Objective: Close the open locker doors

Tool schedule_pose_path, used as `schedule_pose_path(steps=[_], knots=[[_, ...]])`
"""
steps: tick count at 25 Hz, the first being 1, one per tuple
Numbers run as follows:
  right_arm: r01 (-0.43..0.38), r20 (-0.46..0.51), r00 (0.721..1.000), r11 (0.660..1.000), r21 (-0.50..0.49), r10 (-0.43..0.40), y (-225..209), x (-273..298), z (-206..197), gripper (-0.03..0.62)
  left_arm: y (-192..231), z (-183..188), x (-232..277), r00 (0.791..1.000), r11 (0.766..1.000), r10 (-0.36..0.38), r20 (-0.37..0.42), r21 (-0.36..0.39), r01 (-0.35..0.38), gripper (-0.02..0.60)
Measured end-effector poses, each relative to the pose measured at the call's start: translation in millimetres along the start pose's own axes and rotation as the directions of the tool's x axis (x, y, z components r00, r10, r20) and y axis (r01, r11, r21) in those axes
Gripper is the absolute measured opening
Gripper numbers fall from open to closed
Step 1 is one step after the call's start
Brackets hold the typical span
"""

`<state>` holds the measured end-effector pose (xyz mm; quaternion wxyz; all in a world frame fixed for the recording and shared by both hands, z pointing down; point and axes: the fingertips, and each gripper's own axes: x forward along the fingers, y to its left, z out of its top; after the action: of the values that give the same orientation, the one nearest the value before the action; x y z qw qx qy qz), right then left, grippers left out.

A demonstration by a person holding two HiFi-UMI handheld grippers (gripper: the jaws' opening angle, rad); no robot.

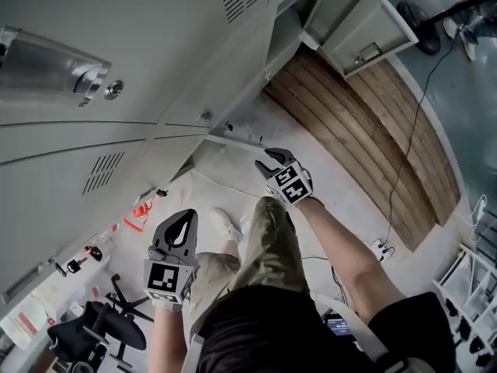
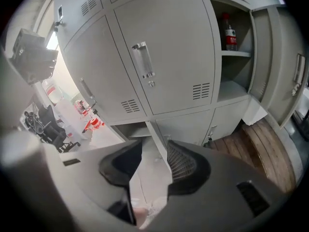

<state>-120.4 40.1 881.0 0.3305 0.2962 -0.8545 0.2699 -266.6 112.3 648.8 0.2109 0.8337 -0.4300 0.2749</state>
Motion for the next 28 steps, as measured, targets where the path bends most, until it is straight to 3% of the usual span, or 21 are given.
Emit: schedule_pose_path(steps=[12,28], knots=[[-0.052,-0.131,0.990,0.998,-0.046,0.046,-30,61,-59,0.163,4,-32,18,0.992,0.995,0.047,-0.118,-0.087,-0.057,0.008],[-0.087,-0.224,0.972,0.994,-0.068,0.070,-44,100,-99,0.169,0,-69,27,0.985,0.987,0.044,-0.169,-0.146,-0.069,0.008]])
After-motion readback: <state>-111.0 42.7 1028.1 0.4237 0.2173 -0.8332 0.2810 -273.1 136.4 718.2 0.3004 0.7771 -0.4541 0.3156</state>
